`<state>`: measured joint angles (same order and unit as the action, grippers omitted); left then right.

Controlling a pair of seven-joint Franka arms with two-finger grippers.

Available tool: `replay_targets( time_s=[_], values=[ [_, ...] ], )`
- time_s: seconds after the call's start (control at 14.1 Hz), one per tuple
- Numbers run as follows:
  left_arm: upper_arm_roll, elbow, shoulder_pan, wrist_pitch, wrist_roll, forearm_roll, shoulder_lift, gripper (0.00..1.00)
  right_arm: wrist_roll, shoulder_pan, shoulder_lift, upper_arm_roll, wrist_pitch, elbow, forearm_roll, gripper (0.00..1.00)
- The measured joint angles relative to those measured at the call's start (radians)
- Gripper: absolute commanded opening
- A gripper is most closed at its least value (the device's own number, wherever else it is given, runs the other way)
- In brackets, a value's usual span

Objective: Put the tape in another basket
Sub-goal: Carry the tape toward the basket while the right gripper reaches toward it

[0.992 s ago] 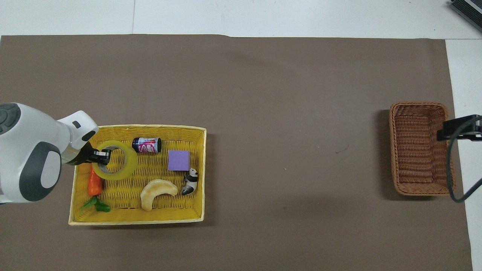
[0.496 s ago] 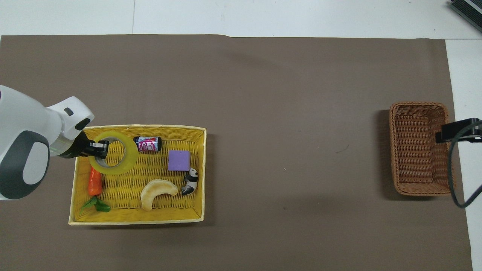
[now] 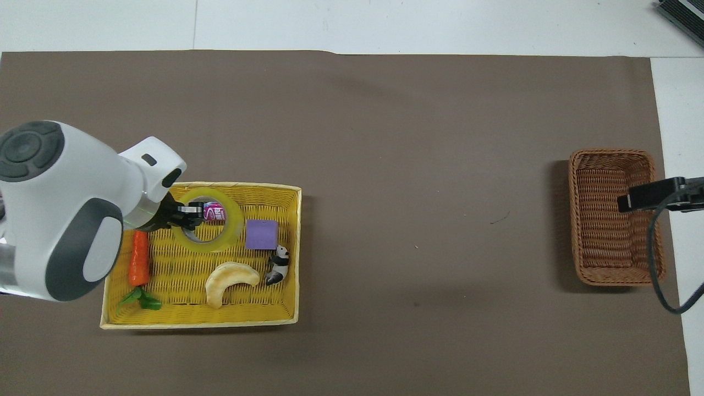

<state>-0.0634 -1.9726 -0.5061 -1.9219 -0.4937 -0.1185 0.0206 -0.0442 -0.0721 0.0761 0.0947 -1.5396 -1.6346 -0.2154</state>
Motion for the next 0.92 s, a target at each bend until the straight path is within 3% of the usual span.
replay_targets(
  time_s=[0.42, 0.71, 0.92],
  values=[
    [0.004, 0.014, -0.233, -0.202, -0.198, -0.133, -0.007, 0.00, -0.026, -0.021, 0.001, -0.003, -0.037, -0.088, -0.278, 1.00],
    [0.024, 0.097, -0.246, -0.215, -0.198, -0.255, -0.041, 0.00, -0.117, -0.073, 0.013, -0.003, -0.099, -0.203, -0.412, 1.00],
    [0.076, 0.194, -0.247, -0.225, -0.209, -0.295, -0.125, 0.00, -0.173, -0.095, 0.031, -0.003, -0.137, -0.277, -0.491, 1.00]
  ],
)
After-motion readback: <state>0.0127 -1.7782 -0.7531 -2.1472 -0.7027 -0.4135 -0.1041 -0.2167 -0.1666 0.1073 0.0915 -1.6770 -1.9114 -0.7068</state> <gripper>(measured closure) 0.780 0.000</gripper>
